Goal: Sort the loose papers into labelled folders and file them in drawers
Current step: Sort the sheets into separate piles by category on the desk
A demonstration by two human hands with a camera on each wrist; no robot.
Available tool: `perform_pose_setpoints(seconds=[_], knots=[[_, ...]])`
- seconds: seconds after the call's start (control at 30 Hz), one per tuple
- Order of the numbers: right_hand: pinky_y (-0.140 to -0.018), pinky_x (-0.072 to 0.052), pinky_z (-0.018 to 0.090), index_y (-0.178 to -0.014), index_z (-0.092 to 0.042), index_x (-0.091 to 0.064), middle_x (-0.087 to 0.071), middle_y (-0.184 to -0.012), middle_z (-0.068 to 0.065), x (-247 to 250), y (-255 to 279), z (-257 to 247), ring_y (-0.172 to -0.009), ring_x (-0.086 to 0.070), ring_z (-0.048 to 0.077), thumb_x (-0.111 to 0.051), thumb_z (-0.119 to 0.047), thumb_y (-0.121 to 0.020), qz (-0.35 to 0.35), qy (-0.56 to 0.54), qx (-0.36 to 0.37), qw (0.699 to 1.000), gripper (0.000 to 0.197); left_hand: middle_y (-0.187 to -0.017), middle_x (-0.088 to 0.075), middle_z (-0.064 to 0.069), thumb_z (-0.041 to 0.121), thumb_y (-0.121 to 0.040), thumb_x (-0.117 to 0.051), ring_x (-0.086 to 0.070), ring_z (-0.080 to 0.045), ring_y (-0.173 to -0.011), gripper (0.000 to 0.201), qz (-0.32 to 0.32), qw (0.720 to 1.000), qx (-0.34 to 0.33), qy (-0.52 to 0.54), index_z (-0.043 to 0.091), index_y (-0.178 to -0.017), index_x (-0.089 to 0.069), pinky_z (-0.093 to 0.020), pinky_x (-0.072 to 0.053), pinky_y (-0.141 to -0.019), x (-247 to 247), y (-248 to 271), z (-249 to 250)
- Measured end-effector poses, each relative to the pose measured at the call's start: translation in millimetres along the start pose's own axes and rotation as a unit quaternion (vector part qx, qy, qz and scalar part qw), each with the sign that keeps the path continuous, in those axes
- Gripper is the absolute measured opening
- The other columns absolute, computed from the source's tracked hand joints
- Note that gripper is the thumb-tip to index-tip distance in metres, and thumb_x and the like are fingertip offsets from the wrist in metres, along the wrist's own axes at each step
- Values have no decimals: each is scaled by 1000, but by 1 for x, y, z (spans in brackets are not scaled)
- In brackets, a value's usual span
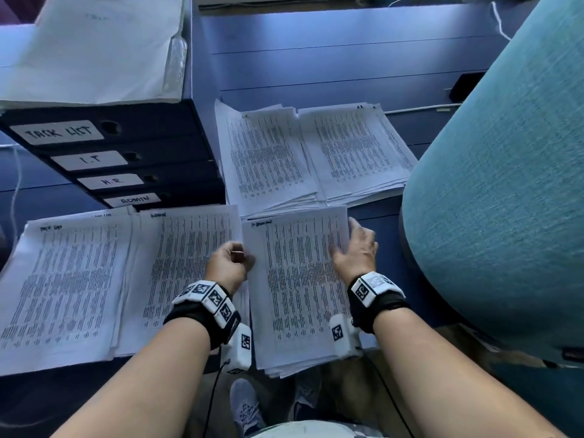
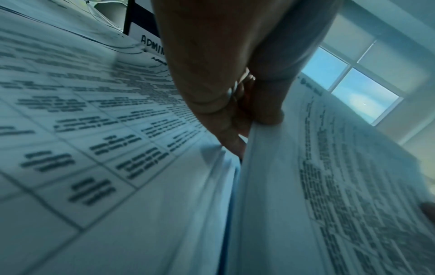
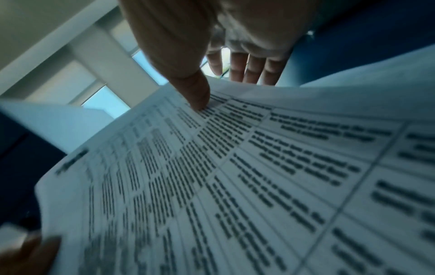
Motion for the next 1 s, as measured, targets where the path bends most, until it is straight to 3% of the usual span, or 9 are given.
perform_pose_setpoints(seconds=[0.1, 0.2, 0.3, 0.47, 0.63, 0.77, 0.83, 0.93, 1.0], knots=[[-89, -43, 31, -140, -20, -36, -55, -104, -1, 3, -8, 6, -105, -53, 21, -66, -23, -88, -20, -129, -53, 990, 60, -84, -64, -9, -2, -82, -72, -60, -25, -77, 24, 2, 998, -4, 56, 18, -82, -58, -38, -51, -67, 6, 2, 5], [-65, -43, 22, -94, -19, -60, -60, -78, -5, 3, -11, 11, -78, -59, 16, -63, -14, -88, -8, -139, -45, 989, 8, -82, -66, -6, 6, -86, -70, -63, -25, -78, 14, 10, 996, -3, 93, 15, -80, -61, -46, -56, -76, 11, 4, 7], [-53, -40, 19, -67, -19, -53, -55, -65, -6, 2, -13, 16, -65, -52, 14, -60, -8, -88, 21, -157, -41, 987, 25, -89, -68, -9, 12, -92, -64, -65, -31, -86, 11, 38, 995, 2, 90, 17, -82, -62, -53, -57, -78, 15, 1, 5], [-57, -41, 21, -75, -21, -61, -60, -70, -6, 6, -13, 13, -64, -52, 10, -57, -8, -91, -15, -222, -40, 974, 21, -86, -66, -8, 10, -94, -60, -63, -29, -86, 16, 65, 993, 18, 97, 20, -82, -60, -49, -57, -77, 24, -4, 3], [-76, -49, 27, -83, -21, -66, -67, -83, -7, 3, -14, 10, -78, -61, 10, -64, -18, -88, -32, -245, -33, 968, 6, -90, -68, -11, 7, -95, -57, -66, -32, -86, 15, 46, 996, 1, 82, 17, -85, -61, -47, -58, -76, 24, -3, 5], [-70, -48, 31, -76, -21, -56, -57, -72, 0, 4, -11, 4, -70, -53, 13, -64, -23, -88, -43, -238, -9, 970, 15, -95, -72, -13, 3, -95, -56, -68, -39, -91, 17, 36, 997, -10, 74, 15, -85, -64, -52, -58, -78, 22, 1, 10], [-72, -52, 32, -82, -20, -58, -64, -79, 3, 5, -11, -1, -74, -58, 14, -63, -22, -89, -30, -235, -1, 971, 9, -93, -71, -13, 11, -99, -52, -67, -36, -88, 15, 28, 993, 0, 113, 13, -90, -64, -47, -58, -76, 18, 6, 17], [-59, -46, 21, -98, -17, -55, -61, -82, -1, 10, -10, -11, -70, -57, 12, -61, -19, -91, 26, -237, -6, 971, 9, -98, -70, -14, 37, -99, -46, -69, -33, -89, 31, -17, 988, 54, 144, 10, -104, -61, -51, -58, -81, 18, 14, 23], [-57, -43, 20, -111, -19, -51, -59, -85, 0, 11, -9, -20, -70, -58, 10, -60, -19, -91, 48, -252, -5, 966, 22, -105, -69, -13, 31, -90, -59, -68, -32, -95, 29, -64, 992, 60, 95, 10, -110, -59, -54, -56, -85, 22, 19, 22]])
Point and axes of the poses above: each hand's wrist, its own y-axis away from the middle knuckle, its own x-axis out of the back of the hand, z = x × y, the point moved 2 cm from there along -y, towards the middle knuckle
